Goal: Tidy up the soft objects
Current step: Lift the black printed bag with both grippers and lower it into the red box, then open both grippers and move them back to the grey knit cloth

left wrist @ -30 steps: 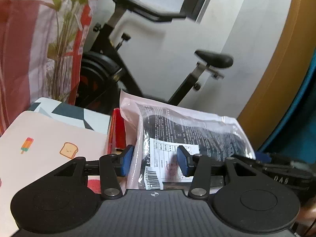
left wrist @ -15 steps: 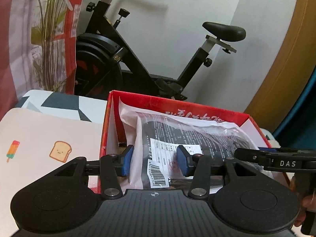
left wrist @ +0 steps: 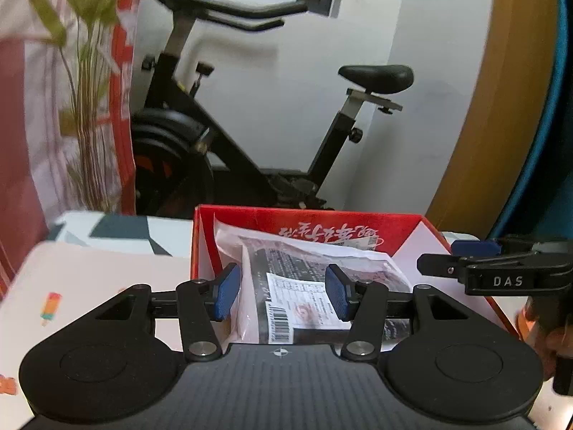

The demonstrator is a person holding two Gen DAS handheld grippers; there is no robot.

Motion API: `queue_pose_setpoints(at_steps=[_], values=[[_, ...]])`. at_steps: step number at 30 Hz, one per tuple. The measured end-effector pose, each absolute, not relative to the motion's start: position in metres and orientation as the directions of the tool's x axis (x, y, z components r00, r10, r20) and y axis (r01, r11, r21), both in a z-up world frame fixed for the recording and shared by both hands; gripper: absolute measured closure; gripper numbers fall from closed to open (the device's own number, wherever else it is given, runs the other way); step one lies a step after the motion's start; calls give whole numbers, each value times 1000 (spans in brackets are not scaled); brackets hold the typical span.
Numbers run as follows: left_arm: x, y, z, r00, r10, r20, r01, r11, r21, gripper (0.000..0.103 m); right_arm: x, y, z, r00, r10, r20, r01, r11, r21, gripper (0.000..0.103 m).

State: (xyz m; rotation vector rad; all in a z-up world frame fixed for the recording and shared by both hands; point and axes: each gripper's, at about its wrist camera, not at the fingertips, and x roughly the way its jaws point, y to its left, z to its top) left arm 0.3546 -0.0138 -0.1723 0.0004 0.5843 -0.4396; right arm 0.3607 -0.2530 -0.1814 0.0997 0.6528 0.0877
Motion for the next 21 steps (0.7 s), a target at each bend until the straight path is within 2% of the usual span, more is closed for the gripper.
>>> queue_pose_setpoints(at_steps=[3,7,9,10,11,15,21], values=[[334,-14,-164,766,-393,-509,406,909,-92,43,342,-252,-168,806,121,-579,-71,992,109,33],[305,-9,-158,787,-388,-480,408,911,-68,31,309,-251,-156,831,145,-538,-95,988,119,18],[291,-11,-156,790,-380,-480,410,911,-46,15,290,-250,-153,841,145,-521,-94,988,124,17],[282,-12,-155,797,-374,-474,409,912,-32,4,282,-249,-153,845,140,-516,-88,988,124,11],[273,-13,-154,804,-370,-465,409,912,-20,0,273,-249,-153,851,136,-507,-82,989,127,1],[244,-13,-158,784,-393,-480,438,899,-21,0,235,-244,-162,867,122,-484,-57,988,146,0],[206,2,-185,745,-411,-525,462,886,-38,0,188,-241,-193,848,137,-512,-12,971,240,0]])
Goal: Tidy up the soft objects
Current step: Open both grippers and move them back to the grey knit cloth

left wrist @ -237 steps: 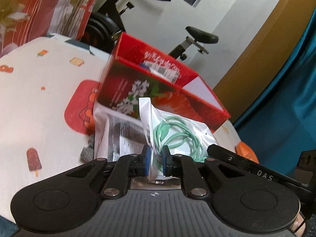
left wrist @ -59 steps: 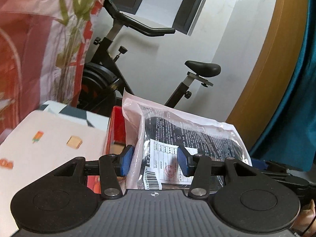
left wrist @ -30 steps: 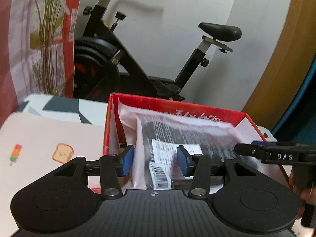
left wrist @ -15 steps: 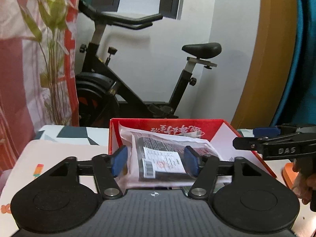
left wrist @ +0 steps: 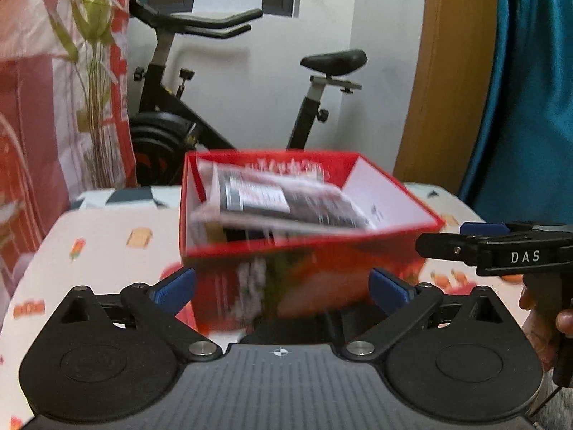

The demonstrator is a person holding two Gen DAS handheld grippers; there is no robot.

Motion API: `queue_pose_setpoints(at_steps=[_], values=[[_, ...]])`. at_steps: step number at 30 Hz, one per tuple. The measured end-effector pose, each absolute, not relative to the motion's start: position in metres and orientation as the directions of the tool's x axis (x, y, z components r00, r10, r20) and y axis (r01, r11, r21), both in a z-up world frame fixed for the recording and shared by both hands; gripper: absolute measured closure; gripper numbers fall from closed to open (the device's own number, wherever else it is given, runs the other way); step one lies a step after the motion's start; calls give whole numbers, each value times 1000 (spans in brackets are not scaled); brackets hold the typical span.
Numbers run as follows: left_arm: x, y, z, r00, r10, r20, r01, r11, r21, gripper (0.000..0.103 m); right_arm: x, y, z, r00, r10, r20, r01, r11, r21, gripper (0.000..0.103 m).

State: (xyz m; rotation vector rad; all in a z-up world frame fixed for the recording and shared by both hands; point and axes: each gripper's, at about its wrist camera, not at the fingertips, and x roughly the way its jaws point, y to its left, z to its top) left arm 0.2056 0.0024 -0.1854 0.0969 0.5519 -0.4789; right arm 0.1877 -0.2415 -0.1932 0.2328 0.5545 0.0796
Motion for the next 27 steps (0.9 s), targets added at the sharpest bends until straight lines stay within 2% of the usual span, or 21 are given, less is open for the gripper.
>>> queue_pose_setpoints(at_steps=[6,9,12,16,21,27], values=[[188,20,-220,710,-386,-589,416,905,-91,0,152,-244,-227,805,146,-575,54,947,317,0],[188,31,-240,706,-344,-619,309,936,-169,0,138,-240,-242,780,124,-613,72,956,285,0],[186,39,-254,676,-354,-646,251,935,-251,0,127,-231,-256,760,121,-638,62,965,256,0],[182,45,-258,694,-287,-660,203,958,-203,0,118,-223,-278,721,115,-684,48,976,215,1],[179,48,-264,693,-267,-670,182,964,-196,0,121,-230,-297,662,128,-739,88,965,246,0],[180,42,-274,684,-243,-688,190,970,-154,0,124,-226,-310,637,81,-766,94,979,181,0]])
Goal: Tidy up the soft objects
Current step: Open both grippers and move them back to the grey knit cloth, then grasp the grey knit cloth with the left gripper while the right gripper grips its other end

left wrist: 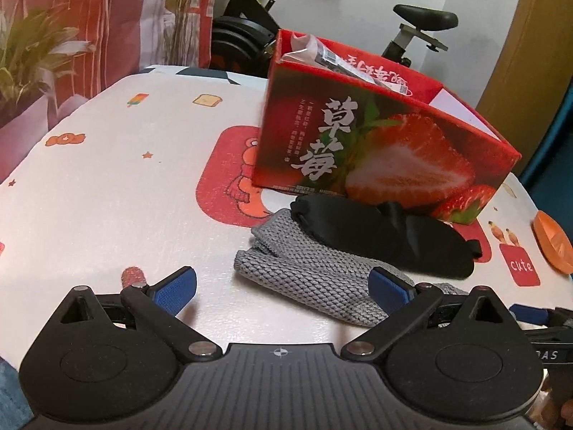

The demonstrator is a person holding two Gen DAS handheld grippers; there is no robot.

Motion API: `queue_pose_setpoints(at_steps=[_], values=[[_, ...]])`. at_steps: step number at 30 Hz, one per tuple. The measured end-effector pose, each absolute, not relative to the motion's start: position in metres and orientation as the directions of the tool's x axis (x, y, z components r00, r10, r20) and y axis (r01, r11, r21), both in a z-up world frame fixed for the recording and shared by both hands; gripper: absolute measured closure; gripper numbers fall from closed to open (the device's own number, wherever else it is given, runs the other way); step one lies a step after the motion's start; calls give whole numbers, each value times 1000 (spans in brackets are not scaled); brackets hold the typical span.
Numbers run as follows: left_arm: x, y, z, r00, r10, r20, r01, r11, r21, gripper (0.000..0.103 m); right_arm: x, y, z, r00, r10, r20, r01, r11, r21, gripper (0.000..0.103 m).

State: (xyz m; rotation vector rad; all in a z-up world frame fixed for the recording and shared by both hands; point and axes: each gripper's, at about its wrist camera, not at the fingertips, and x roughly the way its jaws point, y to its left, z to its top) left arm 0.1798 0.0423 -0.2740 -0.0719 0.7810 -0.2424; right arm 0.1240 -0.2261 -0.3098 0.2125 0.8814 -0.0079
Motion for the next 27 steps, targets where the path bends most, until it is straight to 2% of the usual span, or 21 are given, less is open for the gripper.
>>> queue_pose_setpoints(at_steps=[4,21,24,27], values=[[180,43,-278,678,-252,-690,197,967,-159,0,128,-219,-314,655,54,-754,57,991,121,0],[192,43,-294,643,-218,-734,154,976,-156,0,137,-234,-323,742,3,-670,97,989,112,0],[194,46,-294,643,-245,-726,148,969,-196,1,138,-234,-324,747,2,-665,95,989,111,0],[196,49,-290,655,-278,-703,150,959,-239,8,139,-234,-324,747,4,-664,93,990,110,0]])
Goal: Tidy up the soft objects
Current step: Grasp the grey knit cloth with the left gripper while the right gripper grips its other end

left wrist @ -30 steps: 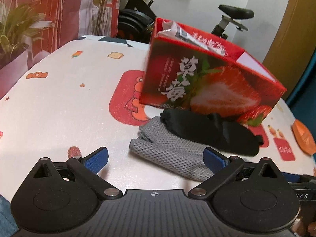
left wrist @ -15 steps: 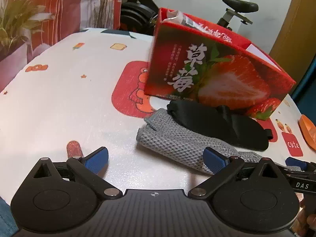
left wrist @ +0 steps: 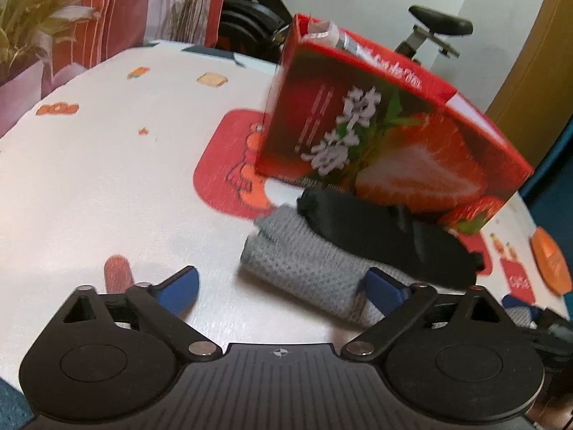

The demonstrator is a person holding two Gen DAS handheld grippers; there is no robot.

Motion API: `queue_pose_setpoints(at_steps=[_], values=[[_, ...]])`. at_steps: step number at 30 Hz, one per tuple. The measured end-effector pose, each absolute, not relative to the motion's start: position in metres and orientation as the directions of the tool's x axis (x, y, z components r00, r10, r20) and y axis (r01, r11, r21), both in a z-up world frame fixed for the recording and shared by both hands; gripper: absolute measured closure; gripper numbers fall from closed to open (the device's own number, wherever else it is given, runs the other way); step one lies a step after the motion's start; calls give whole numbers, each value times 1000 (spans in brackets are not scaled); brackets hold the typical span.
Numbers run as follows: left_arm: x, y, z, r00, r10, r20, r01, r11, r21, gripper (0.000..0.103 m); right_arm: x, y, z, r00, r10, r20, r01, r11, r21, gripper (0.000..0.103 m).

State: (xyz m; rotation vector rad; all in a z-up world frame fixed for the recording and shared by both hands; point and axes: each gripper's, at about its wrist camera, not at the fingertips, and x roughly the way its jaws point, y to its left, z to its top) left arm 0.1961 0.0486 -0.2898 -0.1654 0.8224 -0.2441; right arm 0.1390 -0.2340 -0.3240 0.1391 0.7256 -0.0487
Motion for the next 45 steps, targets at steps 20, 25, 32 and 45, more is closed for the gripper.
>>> queue_pose_setpoints(at_steps=[20,25,32,45], values=[[216,24,-292,656,-183,-733,234,972,-33,76,136,-244,-317,714,69,-697,88,978,187,0],[202,39,-292,659,-196,-726,201,976,-81,77,127,-240,-306,706,121,-698,42,976,212,0],[197,49,-292,655,-209,-726,184,976,-115,78,119,-219,-294,709,130,-693,-50,990,136,1],[196,55,-295,653,-242,-718,177,970,-166,74,122,-244,-311,703,159,-693,57,959,278,20]])
